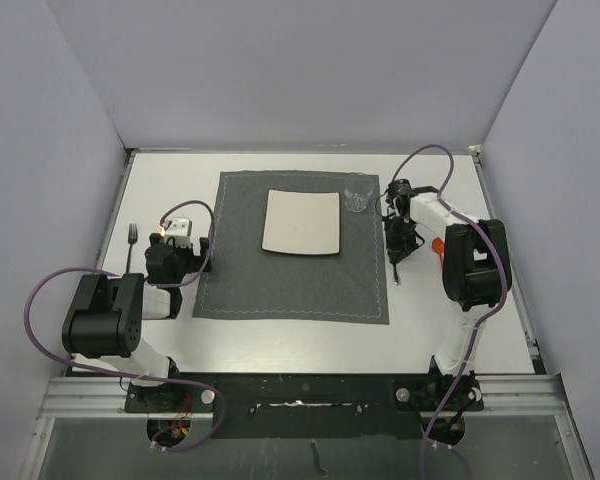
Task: Set the dinner table for one person
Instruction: Pick up the knife at the center of the board.
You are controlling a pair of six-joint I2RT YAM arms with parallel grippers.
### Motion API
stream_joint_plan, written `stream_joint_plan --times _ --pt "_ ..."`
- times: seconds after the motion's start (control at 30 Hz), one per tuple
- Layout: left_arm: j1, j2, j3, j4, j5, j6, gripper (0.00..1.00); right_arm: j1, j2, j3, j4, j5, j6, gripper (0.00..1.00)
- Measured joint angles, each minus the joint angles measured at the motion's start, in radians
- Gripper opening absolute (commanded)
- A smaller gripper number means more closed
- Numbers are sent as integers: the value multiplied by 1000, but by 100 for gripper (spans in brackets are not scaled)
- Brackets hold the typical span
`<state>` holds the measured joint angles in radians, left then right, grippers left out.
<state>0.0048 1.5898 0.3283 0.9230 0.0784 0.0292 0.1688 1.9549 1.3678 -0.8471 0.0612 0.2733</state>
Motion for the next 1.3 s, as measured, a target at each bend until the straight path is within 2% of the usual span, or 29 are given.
stream_joint_plan --times 1.3 --pt "0 0 0 0 0 0 98 2 0 43 -34 -1 19 0"
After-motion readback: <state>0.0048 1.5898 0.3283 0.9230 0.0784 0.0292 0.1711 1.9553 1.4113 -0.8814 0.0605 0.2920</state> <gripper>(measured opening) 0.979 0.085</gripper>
